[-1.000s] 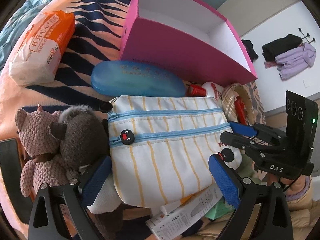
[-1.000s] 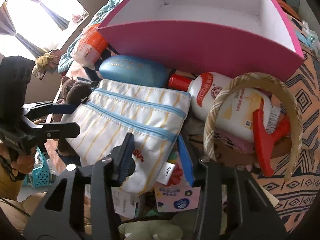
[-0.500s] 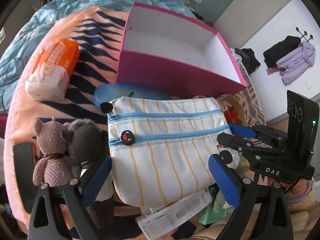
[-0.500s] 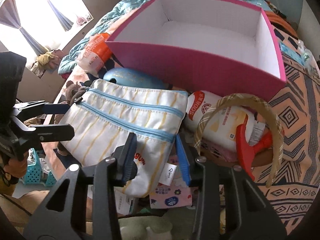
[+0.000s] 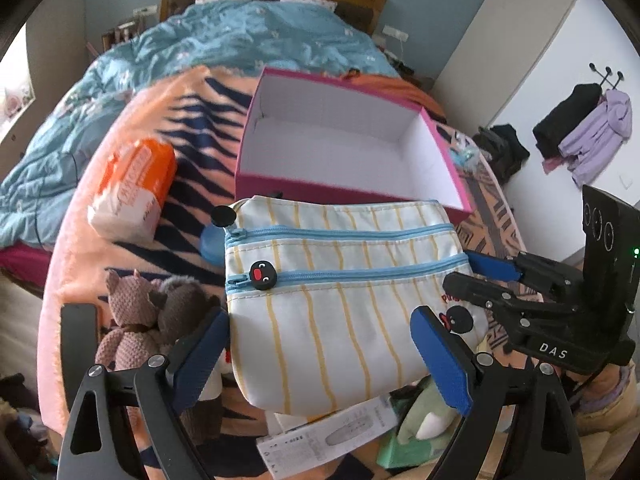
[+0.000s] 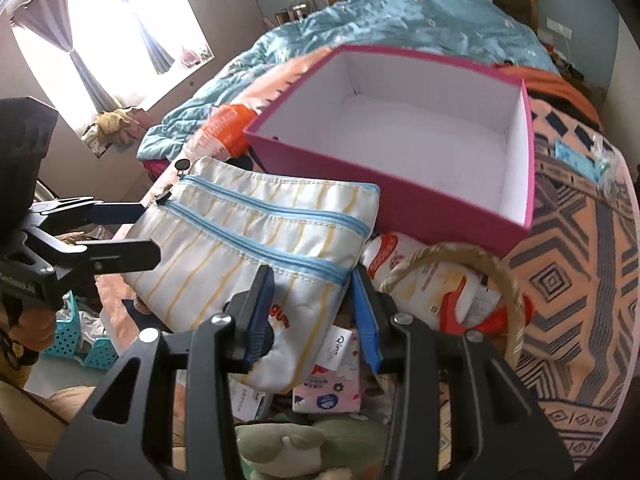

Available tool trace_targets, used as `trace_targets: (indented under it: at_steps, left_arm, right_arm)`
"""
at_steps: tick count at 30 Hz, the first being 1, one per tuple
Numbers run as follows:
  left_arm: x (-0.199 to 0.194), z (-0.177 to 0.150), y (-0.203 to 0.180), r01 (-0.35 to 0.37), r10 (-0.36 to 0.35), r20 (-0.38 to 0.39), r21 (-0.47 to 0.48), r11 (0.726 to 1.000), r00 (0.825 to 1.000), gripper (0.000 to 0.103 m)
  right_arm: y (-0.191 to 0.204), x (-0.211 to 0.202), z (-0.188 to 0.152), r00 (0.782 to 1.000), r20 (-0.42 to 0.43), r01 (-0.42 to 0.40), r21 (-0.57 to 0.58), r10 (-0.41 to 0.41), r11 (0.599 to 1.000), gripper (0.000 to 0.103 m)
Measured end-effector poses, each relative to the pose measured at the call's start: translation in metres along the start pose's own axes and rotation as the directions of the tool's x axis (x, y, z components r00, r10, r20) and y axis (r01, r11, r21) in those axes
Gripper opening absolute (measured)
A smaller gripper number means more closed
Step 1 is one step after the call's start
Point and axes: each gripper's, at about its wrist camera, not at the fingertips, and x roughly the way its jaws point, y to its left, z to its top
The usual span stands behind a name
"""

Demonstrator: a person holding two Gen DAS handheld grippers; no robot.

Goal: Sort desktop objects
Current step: 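Lift the striped pouch with the right tool and carry it over the pink box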

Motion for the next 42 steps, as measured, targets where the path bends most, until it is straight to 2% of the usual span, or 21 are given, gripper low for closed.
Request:
trace_targets:
  at_steps: [11, 17, 31, 42]
  left_arm:
    - [-0.005, 0.020, -0.036, -0.071, 0.068, 0.075, 0.043, 0.997, 0.995, 0.093]
    - [0.001, 0.041, -0.041, -0.063, 0.056, 0.090, 0.080, 0.995, 0.994, 0.093]
    - [0.028, 0.090, -0.032, -0.057, 0.047, 0.087, 0.122, 0.991, 0.995, 0.093]
    - [0.053, 0.112, -0.028, -0.076, 0.066, 0.067, 0.151, 0.986, 0.996, 0.093]
  right_arm:
    - [-0.014, -0.032, 0.012, 0.997, 0.081, -0.010, -0.063, 0.016, 0.998, 0.042]
    - [-0.027, -0.039, 0.024, 0.993, 0.121, 0.008, -0.061, 0.000, 0.998, 0.042]
    - [-0.049, -0.027, 0.062, 0.985, 0.164, 0.056, -0.019, -0.053, 0.998, 0.042]
    - [-0.063, -0.007, 0.081, 0.985, 0.153, 0.079, -0.010, -0.076, 0.997, 0.042]
